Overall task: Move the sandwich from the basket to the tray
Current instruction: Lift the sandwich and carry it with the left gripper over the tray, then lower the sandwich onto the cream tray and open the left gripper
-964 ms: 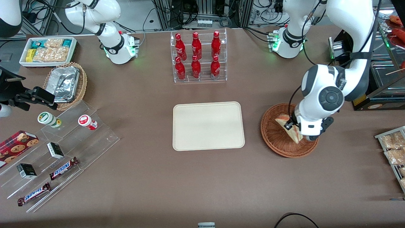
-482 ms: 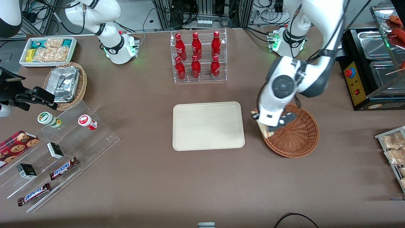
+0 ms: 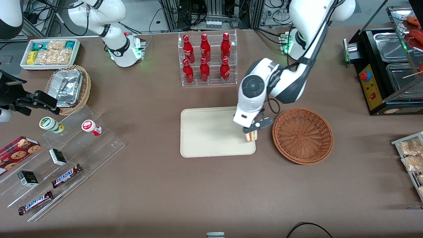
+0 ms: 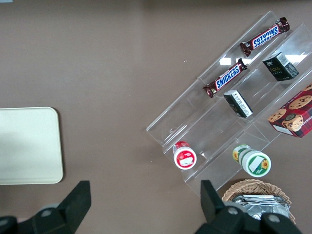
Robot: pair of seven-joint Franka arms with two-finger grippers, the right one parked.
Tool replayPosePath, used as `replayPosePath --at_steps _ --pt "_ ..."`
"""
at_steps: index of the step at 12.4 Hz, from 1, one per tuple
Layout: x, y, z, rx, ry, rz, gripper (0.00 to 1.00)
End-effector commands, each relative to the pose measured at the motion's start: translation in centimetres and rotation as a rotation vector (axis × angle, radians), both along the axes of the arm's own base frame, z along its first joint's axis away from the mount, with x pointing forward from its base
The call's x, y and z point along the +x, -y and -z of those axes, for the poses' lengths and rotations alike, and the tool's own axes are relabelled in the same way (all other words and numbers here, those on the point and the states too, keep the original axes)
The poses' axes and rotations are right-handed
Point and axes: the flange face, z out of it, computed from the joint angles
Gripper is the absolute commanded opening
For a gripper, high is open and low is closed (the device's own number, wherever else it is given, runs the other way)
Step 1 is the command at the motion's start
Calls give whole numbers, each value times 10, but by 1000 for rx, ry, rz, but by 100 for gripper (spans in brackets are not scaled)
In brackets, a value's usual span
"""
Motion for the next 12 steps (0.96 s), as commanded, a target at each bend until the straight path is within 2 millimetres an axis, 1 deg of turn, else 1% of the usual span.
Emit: replayPosePath --at_steps 1,3,5,7,8,9,10,12 --pt "11 39 16 -5 5 9 17" --pt "7 72 30 -34 -8 -20 17" --pt "1 97 48 -34 -10 -22 16" --pt "-9 120 58 -32 -5 -35 16" --pt "-15 128 65 -27 -7 -38 16" --pt "-16 132 69 -27 -7 -42 16" --pt "-17 133 71 -25 -10 -39 16" --pt "-17 134 70 -28 -8 -38 17"
